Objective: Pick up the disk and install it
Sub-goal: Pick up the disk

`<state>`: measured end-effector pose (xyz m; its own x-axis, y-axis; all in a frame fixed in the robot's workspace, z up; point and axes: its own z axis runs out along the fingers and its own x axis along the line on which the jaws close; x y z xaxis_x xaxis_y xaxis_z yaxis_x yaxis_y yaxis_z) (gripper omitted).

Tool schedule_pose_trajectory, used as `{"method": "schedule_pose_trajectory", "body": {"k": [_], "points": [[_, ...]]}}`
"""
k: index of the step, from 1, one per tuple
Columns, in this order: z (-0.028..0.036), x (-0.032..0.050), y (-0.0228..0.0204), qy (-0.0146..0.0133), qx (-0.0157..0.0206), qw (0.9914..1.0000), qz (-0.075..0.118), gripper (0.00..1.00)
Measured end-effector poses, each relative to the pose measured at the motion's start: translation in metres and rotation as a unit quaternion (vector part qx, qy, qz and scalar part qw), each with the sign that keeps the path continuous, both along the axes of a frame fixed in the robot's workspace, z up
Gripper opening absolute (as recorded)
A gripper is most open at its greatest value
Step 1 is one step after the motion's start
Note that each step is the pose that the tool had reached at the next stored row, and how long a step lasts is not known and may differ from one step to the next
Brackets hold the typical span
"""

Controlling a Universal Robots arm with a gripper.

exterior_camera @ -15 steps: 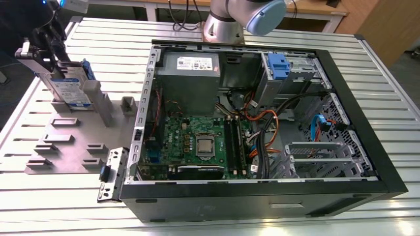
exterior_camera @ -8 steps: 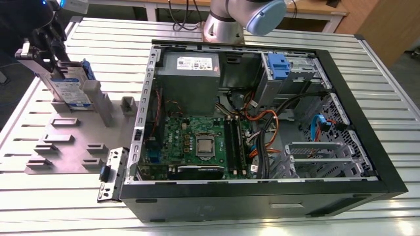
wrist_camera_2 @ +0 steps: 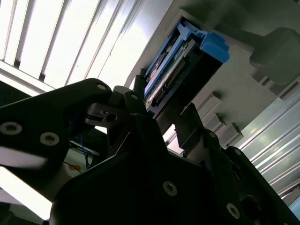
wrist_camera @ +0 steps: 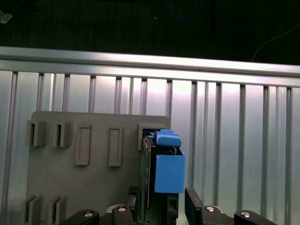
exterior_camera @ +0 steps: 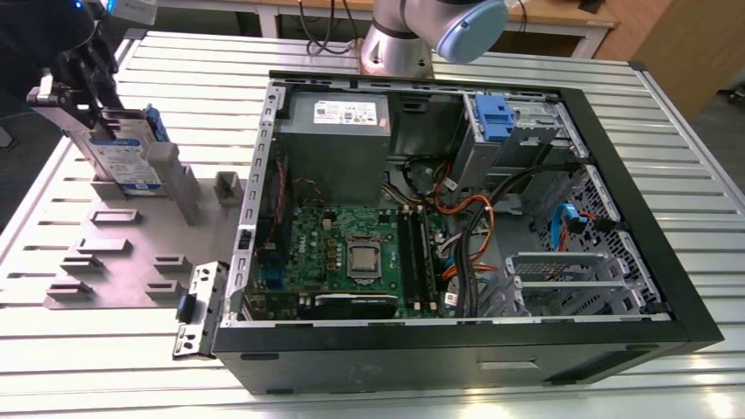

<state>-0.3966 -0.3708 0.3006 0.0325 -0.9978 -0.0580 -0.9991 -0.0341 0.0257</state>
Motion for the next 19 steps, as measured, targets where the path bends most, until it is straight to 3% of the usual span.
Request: {"method": "schedule_pose_trajectory", "body": {"k": [2,3,19], "points": [[-0.0001,0.0000,0.0000,0.0000,0.0000,1.00000,0.000,0.52],[-0.0001,0.0000,0.0000,0.0000,0.0000,1.00000,0.000,0.45],[-0.0002,0.0000,-0.0028,0.0000,0.0000,1.00000,0.000,0.45]]}}
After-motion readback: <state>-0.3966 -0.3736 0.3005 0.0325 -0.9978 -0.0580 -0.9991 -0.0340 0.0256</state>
